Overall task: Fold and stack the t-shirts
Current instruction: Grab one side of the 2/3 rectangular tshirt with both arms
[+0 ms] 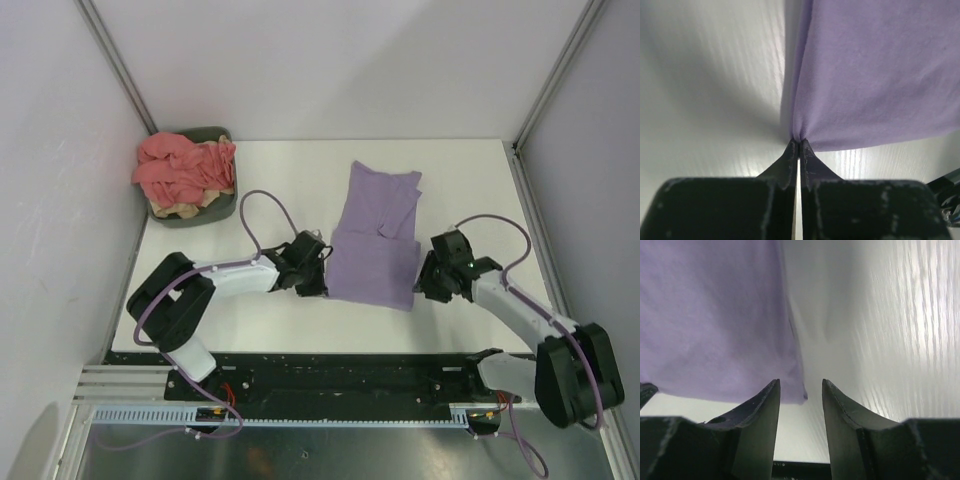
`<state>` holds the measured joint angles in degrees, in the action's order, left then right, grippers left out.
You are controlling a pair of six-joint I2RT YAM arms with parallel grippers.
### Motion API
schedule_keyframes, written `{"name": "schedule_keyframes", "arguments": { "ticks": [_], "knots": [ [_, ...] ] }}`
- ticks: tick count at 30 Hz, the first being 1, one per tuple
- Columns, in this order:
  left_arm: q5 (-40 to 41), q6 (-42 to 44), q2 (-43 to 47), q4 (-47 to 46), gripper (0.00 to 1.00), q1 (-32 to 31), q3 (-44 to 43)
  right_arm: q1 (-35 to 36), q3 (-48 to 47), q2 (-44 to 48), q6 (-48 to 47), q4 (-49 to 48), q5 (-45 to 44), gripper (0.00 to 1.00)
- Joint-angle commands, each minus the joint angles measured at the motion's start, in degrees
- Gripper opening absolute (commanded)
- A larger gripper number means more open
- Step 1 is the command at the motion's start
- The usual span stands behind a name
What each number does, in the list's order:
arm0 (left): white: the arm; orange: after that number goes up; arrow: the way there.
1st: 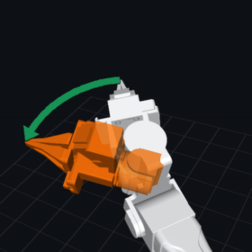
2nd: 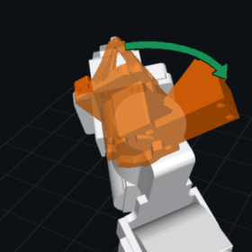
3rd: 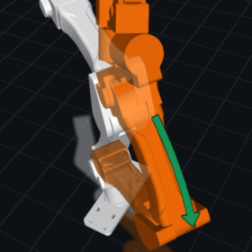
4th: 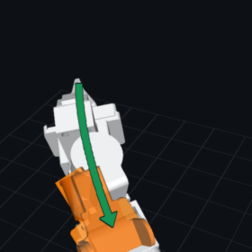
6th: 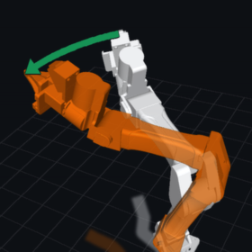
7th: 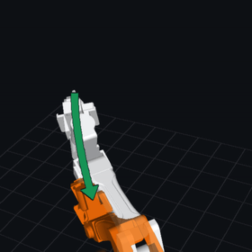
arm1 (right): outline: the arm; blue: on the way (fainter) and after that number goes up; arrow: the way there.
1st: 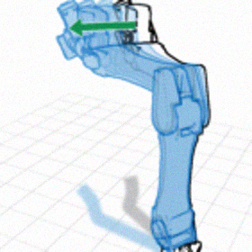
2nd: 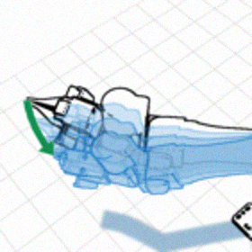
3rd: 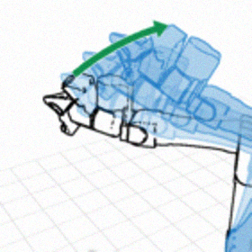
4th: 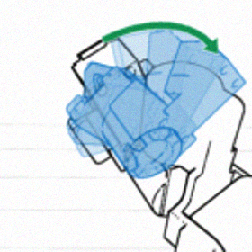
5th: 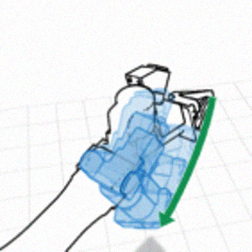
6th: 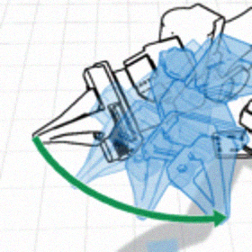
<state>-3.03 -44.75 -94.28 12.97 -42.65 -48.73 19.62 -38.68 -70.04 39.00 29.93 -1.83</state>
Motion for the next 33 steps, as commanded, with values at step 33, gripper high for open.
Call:
{"name": "schedule_keyframes", "arguments": {
  "ticks": [33],
  "knots": [
    [0.9, -2.4, 2.1, -0.9, 0.00, -5.0, 1.9, 2.8, 9.9, 6.9, 9.6, -1.5, -2.0, 0.42]
  ]
}}
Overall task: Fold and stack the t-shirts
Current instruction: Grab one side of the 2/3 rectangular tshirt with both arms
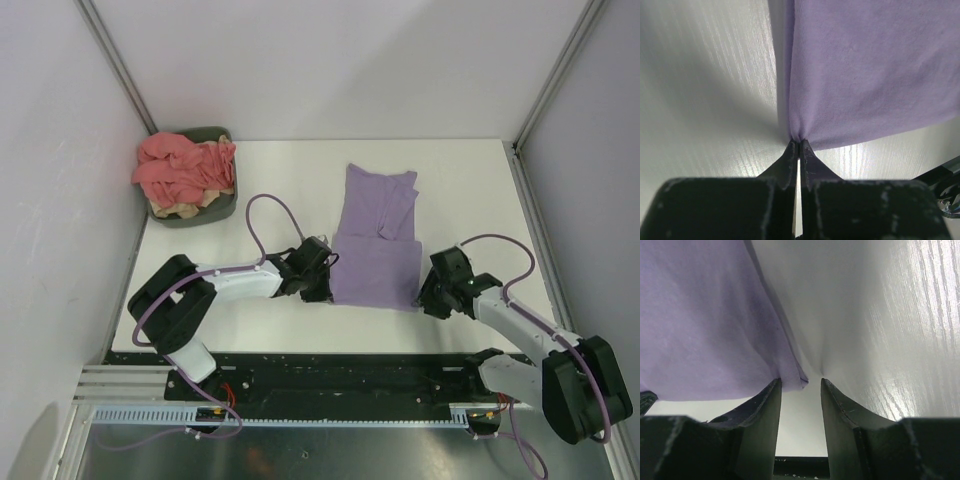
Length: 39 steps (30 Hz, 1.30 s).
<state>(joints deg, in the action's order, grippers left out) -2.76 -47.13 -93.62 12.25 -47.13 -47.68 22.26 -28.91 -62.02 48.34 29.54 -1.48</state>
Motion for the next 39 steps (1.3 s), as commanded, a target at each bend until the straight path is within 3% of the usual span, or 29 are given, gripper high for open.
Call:
{"name": "schedule_keyframes", "arguments": {
  "ticks": [1, 13, 21, 25, 34, 39],
  "knots": [
    [0.6, 0.0, 1.4, -0.2, 0.00, -0.5, 0.9, 0.4, 0.1, -1.5, 0.2, -1.2, -2.4, 0.42],
    [0.4, 0.5, 1.1, -0.4, 0.00, -0.5, 0.8, 4.1, 0.7, -6.2, 1.4, -1.7, -3.9, 0.37],
    [-0.6, 1.9, 1.9, -0.5, 0.00, -1.0, 0.8, 4.2, 0.0, -5.8, 0.7, -0.7, -3.8, 0.07],
    [-1.9, 2.6, 5.2, -0.5, 0.00, -1.8, 3.1, 4.5, -0.4, 0.4, 0.4, 4.3, -2.6, 0.00],
    [-4.3, 1.5, 19.6, 0.1, 0.00, -6.5, 12.0, 8.1, -0.4, 19.8, 3.6, 20.5, 0.6, 0.00],
    [-1.6, 0.6, 26.3, 1.1, 0.00, -7.2, 13.2, 8.4, -2.2, 24.6, 4.2, 22.7, -0.9, 0.00]
  ]
}}
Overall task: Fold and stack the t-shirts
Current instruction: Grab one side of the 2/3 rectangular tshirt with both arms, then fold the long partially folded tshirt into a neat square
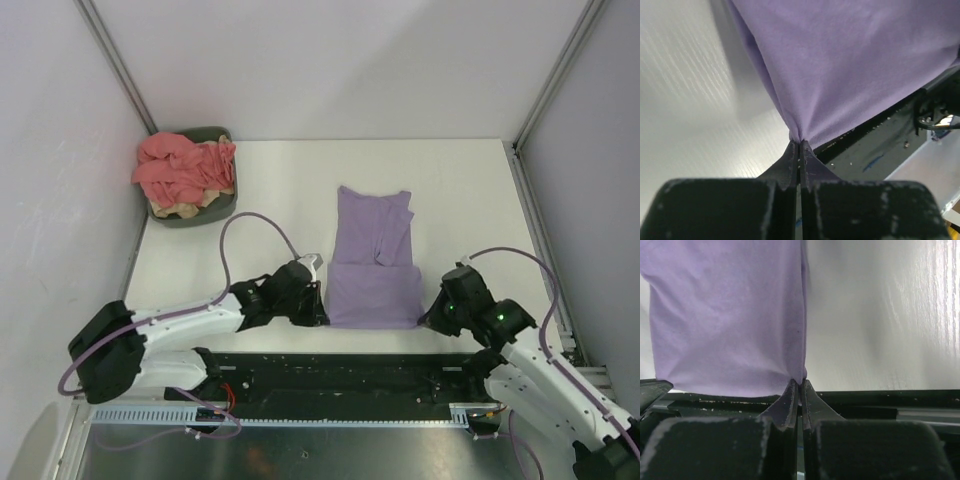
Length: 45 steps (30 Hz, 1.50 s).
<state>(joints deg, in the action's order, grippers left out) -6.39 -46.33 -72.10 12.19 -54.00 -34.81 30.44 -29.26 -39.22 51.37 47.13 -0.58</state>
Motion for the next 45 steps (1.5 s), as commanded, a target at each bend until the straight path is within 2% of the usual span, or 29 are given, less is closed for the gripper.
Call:
{"name": "schedule_keyframes", "arguments": {
  "ticks": [1, 6, 14, 21, 26, 32, 36, 40, 41, 42, 44, 45],
  "knots": [
    [3.0, 0.3, 5.0, 1.3, 0.00, -0.2, -0.4, 0.2, -2.9, 0.8, 0.8, 4.5, -2.7, 0.00],
    [4.9, 2.5, 1.2, 1.3, 0.00, 3.8, -8.2, -1.1, -11.0, -8.5, -3.1, -0.6, -8.0, 0.00],
    [4.8, 5.7, -13.7, 1.3, 0.00, 13.6, -28.3, -11.5, -27.5, -28.5, -11.2, -13.0, -6.1, 0.00],
    [3.5, 8.2, -34.5, 1.2, 0.00, 22.8, -51.7, -19.0, -40.8, -49.8, -14.6, -26.1, -3.9, 0.00],
    [-1.7, 8.4, -54.6, 1.1, 0.00, 27.2, -72.3, -23.0, -50.0, -66.5, -14.2, -34.9, -0.6, 0.00],
    [-4.6, 5.9, -69.8, 0.8, 0.00, 29.6, -87.7, -24.7, -66.7, -83.8, -14.1, -33.2, 3.7, 0.00],
    [-5.2, 5.5, -72.7, 0.8, 0.00, 30.7, -91.5, -24.9, -73.1, -87.5, -14.8, -30.8, 3.4, 0.13],
    [-5.6, 5.7, -72.4, 0.3, 0.01, 31.7, -92.7, -24.9, -76.6, -87.8, -15.9, -28.7, 2.3, 0.36],
    [-5.8, 5.8, -72.2, 0.2, 0.08, 32.1, -92.9, -25.0, -77.3, -87.6, -16.2, -28.0, 1.9, 0.42],
    [-5.9, 5.7, -71.8, 0.1, 0.20, 32.5, -92.9, -25.0, -77.7, -87.0, -16.5, -27.5, 1.5, 0.47],
    [-5.7, 5.9, -70.3, 0.0, 0.49, 33.3, -92.0, -24.8, -77.8, -85.3, -17.4, -26.6, 0.8, 0.52],
    [-5.3, 6.1, -69.0, 0.0, 0.60, 33.6, -91.0, -24.5, -77.9, -84.4, -18.0, -25.9, -0.6, 0.53]
  ]
}}
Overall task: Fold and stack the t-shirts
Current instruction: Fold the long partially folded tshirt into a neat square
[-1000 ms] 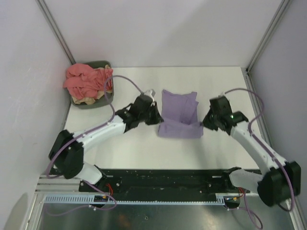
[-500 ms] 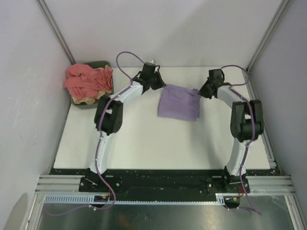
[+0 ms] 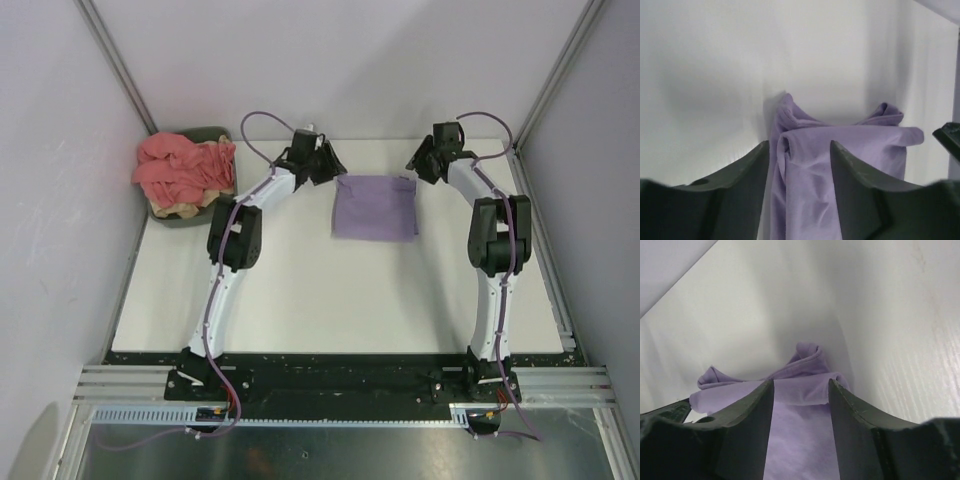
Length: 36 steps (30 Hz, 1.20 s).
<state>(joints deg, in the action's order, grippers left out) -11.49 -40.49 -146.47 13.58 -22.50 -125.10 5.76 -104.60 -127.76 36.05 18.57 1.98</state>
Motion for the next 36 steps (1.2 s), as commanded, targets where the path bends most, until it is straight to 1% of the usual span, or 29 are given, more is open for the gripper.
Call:
{"name": "schedule_keyframes", "arguments": {
  "ticks": [1, 2, 3, 4, 5, 6, 9, 11, 12, 14, 16, 18, 20, 25, 28, 33, 36],
  "knots": [
    [0.3, 0.7, 6.9, -1.4, 0.66, 2.3, 0.6, 0.4, -2.7, 4.8, -3.4, 3.4, -4.2, 0.53],
    [0.8, 1.2, 8.5, -1.4, 0.70, 2.4, 2.0, 0.8, -3.0, 5.4, -4.1, 4.3, -5.1, 0.53],
    [1.2, 1.5, 10.1, -1.4, 0.72, 2.4, 3.8, 1.3, -3.2, 5.8, -4.7, 5.0, -5.9, 0.53],
    [1.4, 1.8, 11.7, -1.5, 0.70, 2.3, 5.6, 1.8, -3.3, 6.1, -5.3, 5.6, -6.3, 0.52],
    [1.5, 1.9, 13.3, -1.6, 0.66, 2.2, 7.4, 2.3, -3.2, 6.3, -5.8, 5.9, -6.5, 0.50],
    [1.3, 1.9, 14.9, -1.6, 0.60, 2.0, 9.4, 2.8, -3.0, 6.3, -6.2, 6.0, -6.6, 0.45],
    [-0.5, 2.0, 18.8, -1.7, 0.35, 0.6, 15.8, 4.1, -2.6, 5.2, -7.2, 6.0, -6.0, 0.29],
    [-1.2, 2.0, 20.9, -1.8, 0.23, -1.0, 20.0, 4.6, -2.6, 3.9, -7.1, 5.9, -5.5, 0.21],
    [-1.5, 1.8, 21.8, -2.0, 0.17, -2.0, 22.1, 4.6, -2.5, 3.2, -7.0, 5.7, -5.2, 0.19],
    [-2.4, 1.2, 23.5, -2.8, 0.09, -3.6, 26.2, 4.8, -2.8, 1.6, -6.8, 5.2, -4.8, 0.17],
    [-3.2, 0.5, 24.3, -4.4, 0.05, -5.1, 30.0, 4.7, -3.6, 0.0, -7.0, 4.8, -4.7, 0.16],
    [-3.6, 0.0, 24.2, -5.6, 0.01, -6.1, 33.0, 4.4, -5.1, -1.7, -7.1, 4.6, -4.7, 0.16],
    [-4.0, -0.5, 23.8, -6.3, 0.00, -6.8, 35.5, 4.0, -7.1, -3.6, -7.2, 4.8, -4.6, 0.19],
    [-3.8, -0.9, 23.5, -7.2, 0.00, -8.4, 40.8, 2.9, -15.0, -10.5, -7.5, 8.4, -4.1, 0.27],
    [-3.3, -1.0, 24.1, -7.1, 0.00, -8.8, 42.8, 2.4, -18.6, -13.4, -7.6, 10.1, -3.8, 0.36],
    [-3.1, -0.7, 25.1, -7.2, 0.00, -8.9, 44.3, 2.0, -24.8, -15.3, -8.1, 13.0, -3.7, 0.47],
    [-3.3, -0.5, 25.5, -7.2, 0.00, -8.9, 44.4, 1.8, -26.7, -13.7, -8.7, 15.1, -4.6, 0.53]
  ]
}}
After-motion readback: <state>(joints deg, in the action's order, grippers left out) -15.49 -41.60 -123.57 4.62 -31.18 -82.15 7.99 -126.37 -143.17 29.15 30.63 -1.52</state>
